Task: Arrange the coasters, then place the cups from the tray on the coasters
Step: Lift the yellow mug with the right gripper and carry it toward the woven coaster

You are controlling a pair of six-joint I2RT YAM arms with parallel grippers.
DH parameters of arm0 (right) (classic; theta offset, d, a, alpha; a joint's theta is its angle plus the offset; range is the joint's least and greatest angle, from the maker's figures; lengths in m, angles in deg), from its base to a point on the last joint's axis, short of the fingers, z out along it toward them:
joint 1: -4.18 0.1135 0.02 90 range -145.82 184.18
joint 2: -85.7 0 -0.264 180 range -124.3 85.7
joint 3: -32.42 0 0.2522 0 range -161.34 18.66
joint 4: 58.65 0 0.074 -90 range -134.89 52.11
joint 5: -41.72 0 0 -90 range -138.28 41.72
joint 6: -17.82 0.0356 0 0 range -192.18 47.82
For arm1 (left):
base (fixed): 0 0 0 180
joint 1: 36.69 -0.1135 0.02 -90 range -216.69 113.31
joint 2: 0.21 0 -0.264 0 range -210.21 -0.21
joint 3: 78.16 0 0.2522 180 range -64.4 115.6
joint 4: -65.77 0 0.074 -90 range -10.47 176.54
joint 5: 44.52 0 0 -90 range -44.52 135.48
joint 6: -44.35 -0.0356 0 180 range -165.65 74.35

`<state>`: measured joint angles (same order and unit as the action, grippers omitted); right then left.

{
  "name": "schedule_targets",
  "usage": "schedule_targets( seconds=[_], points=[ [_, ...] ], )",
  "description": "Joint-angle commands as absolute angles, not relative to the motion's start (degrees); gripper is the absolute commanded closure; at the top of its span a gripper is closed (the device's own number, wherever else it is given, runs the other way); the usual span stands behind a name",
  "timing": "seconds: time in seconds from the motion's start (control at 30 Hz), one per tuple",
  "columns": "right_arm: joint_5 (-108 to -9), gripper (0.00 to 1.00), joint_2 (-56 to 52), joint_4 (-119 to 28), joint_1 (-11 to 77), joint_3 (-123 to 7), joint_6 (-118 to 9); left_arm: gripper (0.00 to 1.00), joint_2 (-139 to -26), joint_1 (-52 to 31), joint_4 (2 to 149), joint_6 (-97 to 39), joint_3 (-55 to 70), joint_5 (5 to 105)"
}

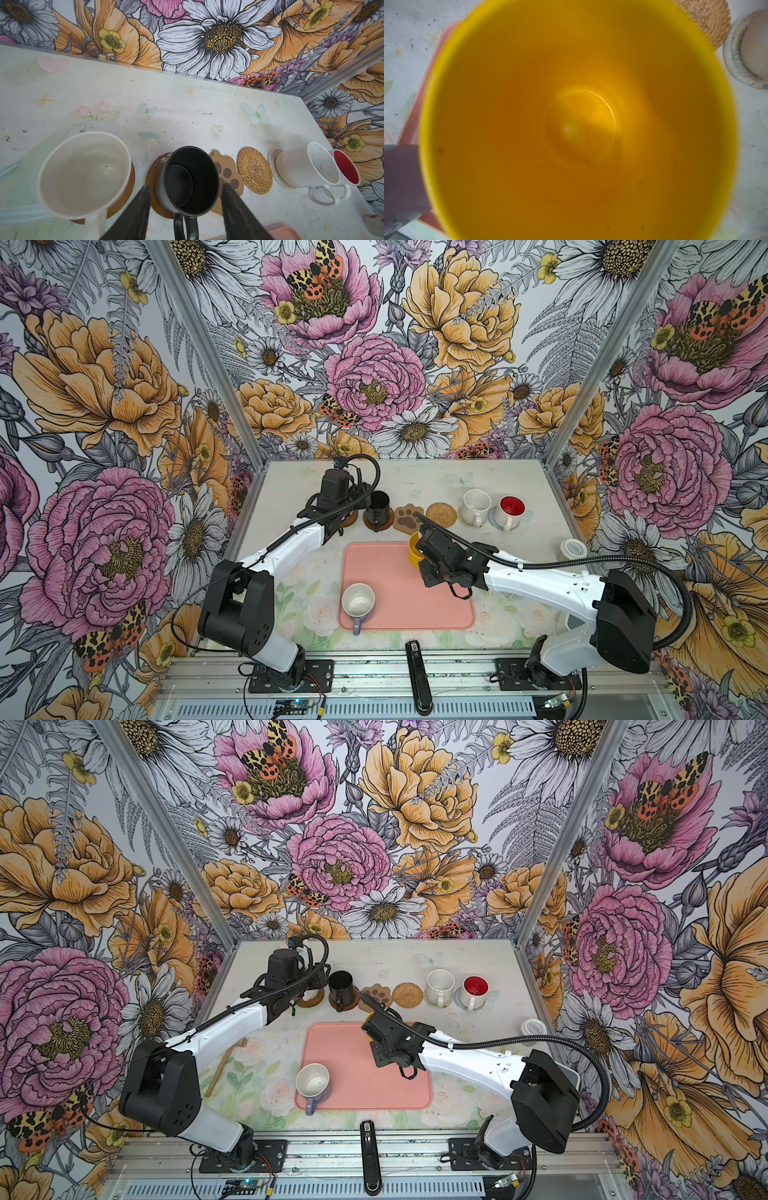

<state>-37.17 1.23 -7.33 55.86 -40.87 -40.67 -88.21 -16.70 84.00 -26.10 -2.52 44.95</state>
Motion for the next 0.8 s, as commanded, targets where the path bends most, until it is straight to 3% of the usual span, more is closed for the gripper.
schedule_targets(
  seconds=[0.0, 0.77],
  points=[
    [-34.96, 1.0, 0.67, -8.84, 53.98, -45.15, -46.43, 0.44, -87.66, -17.31, 83.97, -25.7, -3.01, 45.4],
    [-30.7, 1.0, -13.21, -8.5, 40.38, -60.67, -49.07, 0.43, -86.6, -17.87, 84.19, -25.89, -3.94, 44.78]
  ],
)
